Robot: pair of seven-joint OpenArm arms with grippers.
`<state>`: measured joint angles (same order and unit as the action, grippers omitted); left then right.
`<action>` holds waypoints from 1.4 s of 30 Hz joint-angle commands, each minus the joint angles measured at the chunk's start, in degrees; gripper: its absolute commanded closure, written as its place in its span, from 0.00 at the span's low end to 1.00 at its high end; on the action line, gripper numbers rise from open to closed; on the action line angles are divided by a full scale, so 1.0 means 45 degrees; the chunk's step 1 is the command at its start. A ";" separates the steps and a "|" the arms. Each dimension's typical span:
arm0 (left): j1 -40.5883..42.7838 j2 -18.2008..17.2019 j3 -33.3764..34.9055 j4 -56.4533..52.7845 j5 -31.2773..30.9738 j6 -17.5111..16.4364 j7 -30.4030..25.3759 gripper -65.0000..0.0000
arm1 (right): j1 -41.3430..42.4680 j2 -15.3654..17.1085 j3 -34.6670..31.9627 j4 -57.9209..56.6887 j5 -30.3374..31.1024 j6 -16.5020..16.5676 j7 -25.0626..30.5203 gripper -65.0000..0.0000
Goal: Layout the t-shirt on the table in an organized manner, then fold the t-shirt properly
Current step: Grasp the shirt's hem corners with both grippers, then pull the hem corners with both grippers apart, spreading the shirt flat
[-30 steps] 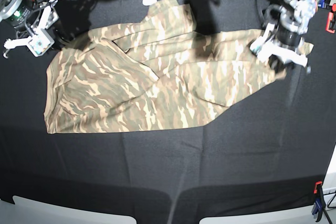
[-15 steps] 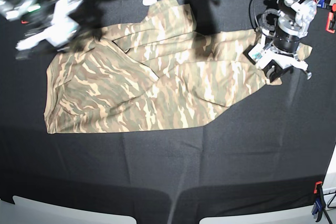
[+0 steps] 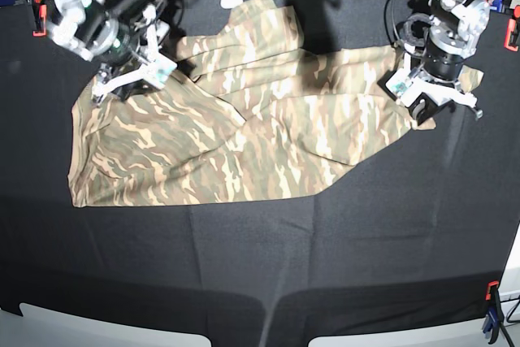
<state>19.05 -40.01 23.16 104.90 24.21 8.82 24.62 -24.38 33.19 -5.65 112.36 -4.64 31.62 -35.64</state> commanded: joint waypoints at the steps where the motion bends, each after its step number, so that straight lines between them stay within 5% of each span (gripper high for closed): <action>1: -0.0063 -0.0180 -0.0087 0.0243 0.0170 0.0238 -0.0151 1.00 | 0.0175 0.0170 0.0024 0.0087 0.0024 -0.0107 0.0151 0.49; 7: -0.0063 -0.0180 -0.0087 0.0243 0.0170 0.0238 -0.0155 1.00 | 0.0189 0.0170 0.0000 0.0029 0.0019 -0.0102 0.0117 0.49; 13: -0.0063 -0.0180 -0.0087 0.0243 0.0170 0.0238 -0.0155 1.00 | 0.0189 0.0170 0.0000 0.0029 0.0073 -0.0097 0.0112 0.80; 20: -0.0063 -0.0180 -0.0087 0.0243 0.0170 0.0238 -0.0155 1.00 | 0.0189 0.0170 0.0000 0.0029 0.0073 -0.0102 0.0155 0.95; 33: -0.0078 -0.0180 -0.0087 0.0243 0.0175 0.0238 -0.0170 1.00 | 0.0335 0.0170 0.0005 0.0034 0.0058 -0.0131 0.0151 1.00; 39: -0.0078 -0.0180 -0.0087 0.0243 0.0170 0.0238 -0.0709 1.00 | 0.1768 0.0170 0.0005 0.0034 0.0078 -0.1700 0.0087 1.00; 42: -0.0083 -0.0180 -0.0087 0.0243 0.0170 0.0238 -0.0826 1.00 | 0.2589 0.0170 0.0005 0.0034 0.0078 -0.1812 -0.0287 1.00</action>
<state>19.03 -40.03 23.16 104.90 24.25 8.84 22.02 -13.26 33.17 -5.98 111.59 -4.36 24.05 -37.69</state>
